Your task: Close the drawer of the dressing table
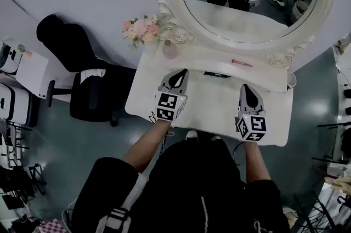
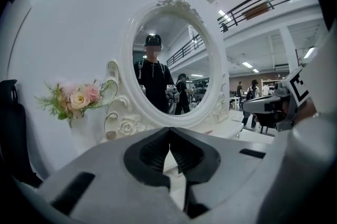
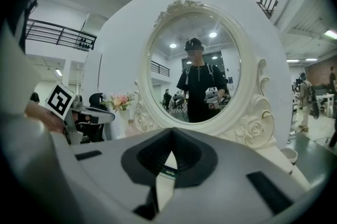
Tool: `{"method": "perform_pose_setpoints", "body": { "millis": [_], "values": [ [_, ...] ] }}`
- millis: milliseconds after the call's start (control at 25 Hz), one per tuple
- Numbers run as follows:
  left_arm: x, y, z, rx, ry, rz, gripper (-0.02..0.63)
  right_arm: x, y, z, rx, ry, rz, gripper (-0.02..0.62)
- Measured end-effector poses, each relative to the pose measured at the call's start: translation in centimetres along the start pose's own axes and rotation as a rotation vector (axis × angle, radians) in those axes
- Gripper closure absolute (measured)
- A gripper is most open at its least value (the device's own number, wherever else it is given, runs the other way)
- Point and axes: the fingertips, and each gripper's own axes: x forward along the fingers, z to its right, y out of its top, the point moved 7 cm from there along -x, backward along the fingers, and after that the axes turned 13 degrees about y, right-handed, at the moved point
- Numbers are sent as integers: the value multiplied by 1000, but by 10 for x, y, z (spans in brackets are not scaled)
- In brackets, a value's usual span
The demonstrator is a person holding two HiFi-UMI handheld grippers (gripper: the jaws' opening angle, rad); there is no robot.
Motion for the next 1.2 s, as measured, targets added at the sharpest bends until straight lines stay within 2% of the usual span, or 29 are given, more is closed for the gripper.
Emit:
{"method": "perform_pose_setpoints", "body": {
  "millis": [320, 1200],
  "values": [
    [-4, 22, 18, -4, -32, 48, 601, -5, 11, -1, -25, 2, 6, 597],
    [-2, 18, 34, -9, -66, 36, 601, -18, 13, 2, -29, -6, 16, 597]
  ]
}}
